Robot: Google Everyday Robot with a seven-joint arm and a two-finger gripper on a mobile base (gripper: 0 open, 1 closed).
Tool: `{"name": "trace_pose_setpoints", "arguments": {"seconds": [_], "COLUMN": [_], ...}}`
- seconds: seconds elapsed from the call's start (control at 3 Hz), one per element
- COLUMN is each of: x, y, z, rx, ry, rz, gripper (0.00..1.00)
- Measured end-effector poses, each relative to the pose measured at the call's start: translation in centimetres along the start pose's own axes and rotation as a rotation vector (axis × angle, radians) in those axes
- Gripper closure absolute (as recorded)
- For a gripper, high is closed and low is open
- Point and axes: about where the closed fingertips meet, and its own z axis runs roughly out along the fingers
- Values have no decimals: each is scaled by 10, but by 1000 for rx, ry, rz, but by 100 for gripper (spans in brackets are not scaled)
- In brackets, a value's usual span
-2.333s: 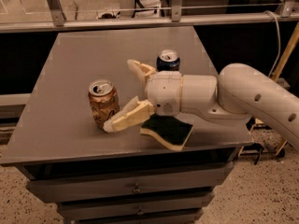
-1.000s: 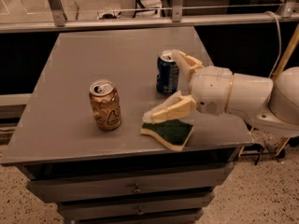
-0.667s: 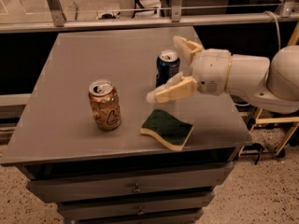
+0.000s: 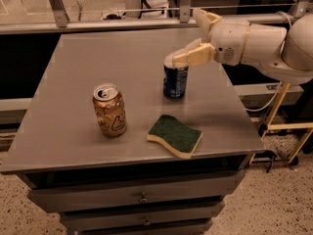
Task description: Place orange can upright
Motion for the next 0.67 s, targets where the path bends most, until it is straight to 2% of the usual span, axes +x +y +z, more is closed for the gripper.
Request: {"name": "trace_pose_setpoints", "arguments": {"seconds": [0.33, 0.67], "x": [0, 0], "y": [-33, -38], "z": [-9, -8], "rx": [89, 107], "ry": [-66, -71], "rz": [41, 45], "gripper": [0, 0]}}
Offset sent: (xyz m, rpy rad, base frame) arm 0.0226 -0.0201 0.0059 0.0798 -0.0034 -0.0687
